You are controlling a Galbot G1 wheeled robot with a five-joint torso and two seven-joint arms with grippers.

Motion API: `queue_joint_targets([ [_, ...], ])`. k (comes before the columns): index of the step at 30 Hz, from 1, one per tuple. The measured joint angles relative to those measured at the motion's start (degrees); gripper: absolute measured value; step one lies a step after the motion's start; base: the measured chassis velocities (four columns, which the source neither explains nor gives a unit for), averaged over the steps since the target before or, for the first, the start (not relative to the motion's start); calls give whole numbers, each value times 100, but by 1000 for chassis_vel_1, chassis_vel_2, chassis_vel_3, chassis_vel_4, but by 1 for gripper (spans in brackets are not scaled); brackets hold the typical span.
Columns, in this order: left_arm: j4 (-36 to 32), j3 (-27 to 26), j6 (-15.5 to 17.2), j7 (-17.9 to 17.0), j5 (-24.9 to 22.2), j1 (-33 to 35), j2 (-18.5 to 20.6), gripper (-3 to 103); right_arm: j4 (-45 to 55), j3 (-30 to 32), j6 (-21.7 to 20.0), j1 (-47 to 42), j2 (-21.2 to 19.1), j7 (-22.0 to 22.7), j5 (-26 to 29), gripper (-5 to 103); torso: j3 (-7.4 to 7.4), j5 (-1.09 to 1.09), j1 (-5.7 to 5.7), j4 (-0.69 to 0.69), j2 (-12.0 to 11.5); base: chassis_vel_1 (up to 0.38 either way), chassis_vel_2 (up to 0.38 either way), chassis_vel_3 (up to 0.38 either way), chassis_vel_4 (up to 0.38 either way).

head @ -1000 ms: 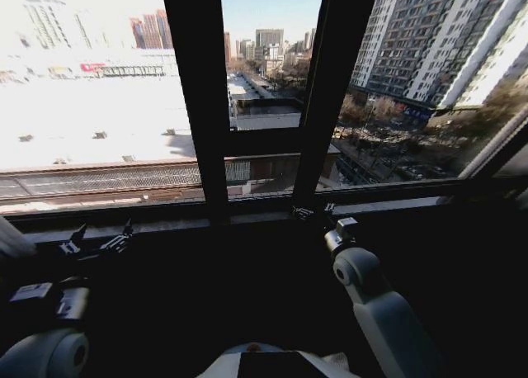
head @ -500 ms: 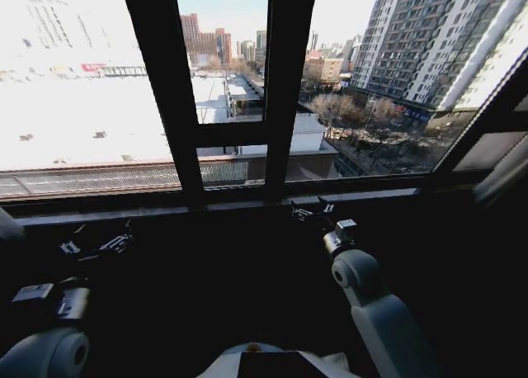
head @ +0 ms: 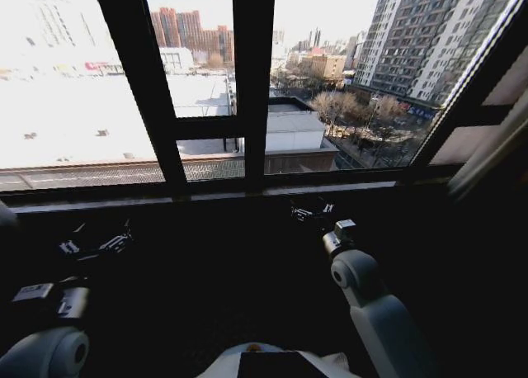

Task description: Open the curtains by pulling them apart, changing their state from closed to fully open.

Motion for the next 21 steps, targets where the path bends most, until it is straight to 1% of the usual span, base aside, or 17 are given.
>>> queue_joint_targets([
  [8, 37, -13, -132, 0, 2, 52, -13, 100, 79, -6, 3, -58, 1, -3, -109, 100, 0, 4, 1, 0, 0, -56, -380, 49, 380],
  [12, 38, -17, -138, -2, 0, 38, -17, 100, 97, -9, 7, -78, -7, -9, -162, 100, 1, -1, 2, 0, -1, 1, -364, 3, 371],
  [14, 37, -17, -165, -8, 0, 32, -24, 100, 97, -22, 67, -81, -15, -13, -184, 100, -1, 3, -1, 2, 1, 98, -342, -98, 321],
  [17, 37, -15, -182, -11, 1, 28, -31, 100, 67, -38, 168, -79, -23, -35, -277, 100, -1, 6, -2, -1, 1, 184, -257, -208, 264],
  [21, 37, -12, -183, -15, 6, 26, -41, 100, 5, -67, 243, -58, -27, -97, -370, 100, 0, 1, 1, -1, -1, 246, -241, -275, 191],
])
